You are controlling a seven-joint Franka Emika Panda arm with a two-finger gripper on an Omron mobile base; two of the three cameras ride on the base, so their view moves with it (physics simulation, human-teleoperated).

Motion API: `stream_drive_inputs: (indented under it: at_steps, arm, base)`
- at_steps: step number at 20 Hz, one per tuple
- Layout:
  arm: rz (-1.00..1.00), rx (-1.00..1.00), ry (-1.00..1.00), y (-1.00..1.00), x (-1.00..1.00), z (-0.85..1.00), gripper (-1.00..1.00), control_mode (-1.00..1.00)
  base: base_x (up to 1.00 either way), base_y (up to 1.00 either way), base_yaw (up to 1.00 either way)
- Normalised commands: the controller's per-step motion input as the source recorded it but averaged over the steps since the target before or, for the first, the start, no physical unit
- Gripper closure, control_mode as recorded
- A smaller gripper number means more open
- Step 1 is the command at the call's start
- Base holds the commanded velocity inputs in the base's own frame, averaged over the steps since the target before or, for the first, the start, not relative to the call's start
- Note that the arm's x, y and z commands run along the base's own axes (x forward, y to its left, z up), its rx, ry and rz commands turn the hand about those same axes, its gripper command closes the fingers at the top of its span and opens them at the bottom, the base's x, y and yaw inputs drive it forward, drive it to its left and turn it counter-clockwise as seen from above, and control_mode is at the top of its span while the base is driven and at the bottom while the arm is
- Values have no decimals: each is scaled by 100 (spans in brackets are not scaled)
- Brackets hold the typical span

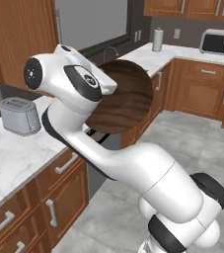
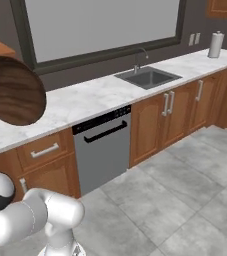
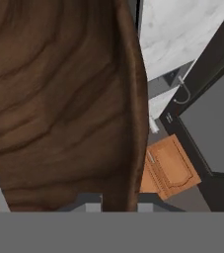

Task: Move the bowls from the cabinet to the plates on the dining table.

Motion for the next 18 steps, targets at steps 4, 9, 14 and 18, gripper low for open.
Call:
stream_drive_inputs:
  at_steps: [4,9,14,18]
  arm:
    - [0,0,0,0,0,0,100,100]
    - [0,0,0,0,0,0,100,100]
    - [0,0,0,0,0,0,100,100]
    - [0,0,0,0,0,0,100,100]
  base:
    - [-7,-30,-12]
    - [1,-32,-16]
    - [0,-23,-19]
    - [-6,-27,-16]
